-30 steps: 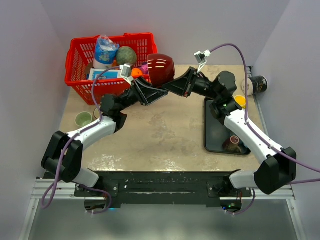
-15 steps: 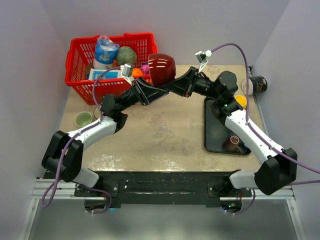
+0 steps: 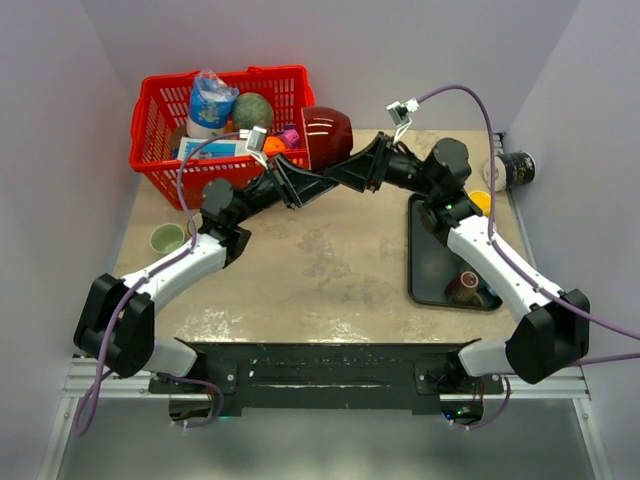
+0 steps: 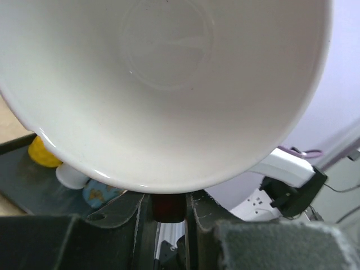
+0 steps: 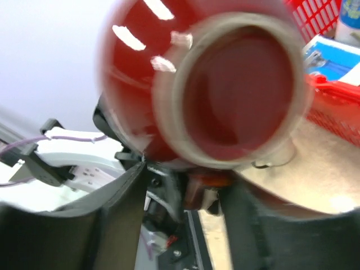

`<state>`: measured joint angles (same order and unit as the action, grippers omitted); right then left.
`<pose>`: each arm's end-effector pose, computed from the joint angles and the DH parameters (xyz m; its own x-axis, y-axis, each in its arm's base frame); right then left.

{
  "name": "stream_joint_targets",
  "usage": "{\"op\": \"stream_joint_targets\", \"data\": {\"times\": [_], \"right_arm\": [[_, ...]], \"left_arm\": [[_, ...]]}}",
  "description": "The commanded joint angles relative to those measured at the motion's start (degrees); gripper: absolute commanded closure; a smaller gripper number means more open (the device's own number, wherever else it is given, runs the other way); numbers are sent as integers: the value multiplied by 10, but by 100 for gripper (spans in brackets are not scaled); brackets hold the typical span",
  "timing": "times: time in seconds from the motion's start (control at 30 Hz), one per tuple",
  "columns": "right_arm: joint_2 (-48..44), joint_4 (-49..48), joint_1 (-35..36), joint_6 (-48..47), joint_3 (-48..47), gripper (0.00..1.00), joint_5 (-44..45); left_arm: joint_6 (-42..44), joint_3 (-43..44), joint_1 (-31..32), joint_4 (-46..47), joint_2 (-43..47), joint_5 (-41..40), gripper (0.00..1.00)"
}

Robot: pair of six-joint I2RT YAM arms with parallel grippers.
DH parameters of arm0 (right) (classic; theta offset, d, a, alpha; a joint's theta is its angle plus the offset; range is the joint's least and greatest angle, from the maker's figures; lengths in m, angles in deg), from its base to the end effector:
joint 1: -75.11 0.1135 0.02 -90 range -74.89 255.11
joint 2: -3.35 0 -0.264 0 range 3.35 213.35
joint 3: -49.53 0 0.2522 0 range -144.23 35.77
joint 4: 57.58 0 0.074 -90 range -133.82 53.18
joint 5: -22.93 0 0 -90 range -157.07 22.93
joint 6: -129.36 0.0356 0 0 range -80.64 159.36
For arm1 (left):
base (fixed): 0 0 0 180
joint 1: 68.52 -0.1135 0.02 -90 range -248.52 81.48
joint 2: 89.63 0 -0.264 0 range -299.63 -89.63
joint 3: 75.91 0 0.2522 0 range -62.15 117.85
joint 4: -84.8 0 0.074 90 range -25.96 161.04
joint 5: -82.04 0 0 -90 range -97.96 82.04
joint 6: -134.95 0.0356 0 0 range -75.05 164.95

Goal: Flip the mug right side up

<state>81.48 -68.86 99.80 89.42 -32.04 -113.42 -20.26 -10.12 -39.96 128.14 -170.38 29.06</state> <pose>0.2734 0.1541 0.4120 -0.5604 0.3249 -0.7619 -0.7703 0.1336 0.6235 0.2632 -0.1677 0.3576 -0.5939 -0.5020 -0.6287 0.7341 -0.0184 -0.6787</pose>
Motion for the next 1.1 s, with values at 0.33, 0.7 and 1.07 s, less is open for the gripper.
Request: {"op": "stream_joint_targets", "data": {"times": [0.33,0.7,1.07], "right_arm": [[-22,87,5,-120,-21,5,70],[-31,241,5,-177,-30,1,257],[-13,370,3,-210,-76,1,424]], "left_arm": [[174,69,-3,-292,54,-101,100],[278,95,-3,-464,102,-199,100],[388,99,-2,-783,137,-350,100]]}}
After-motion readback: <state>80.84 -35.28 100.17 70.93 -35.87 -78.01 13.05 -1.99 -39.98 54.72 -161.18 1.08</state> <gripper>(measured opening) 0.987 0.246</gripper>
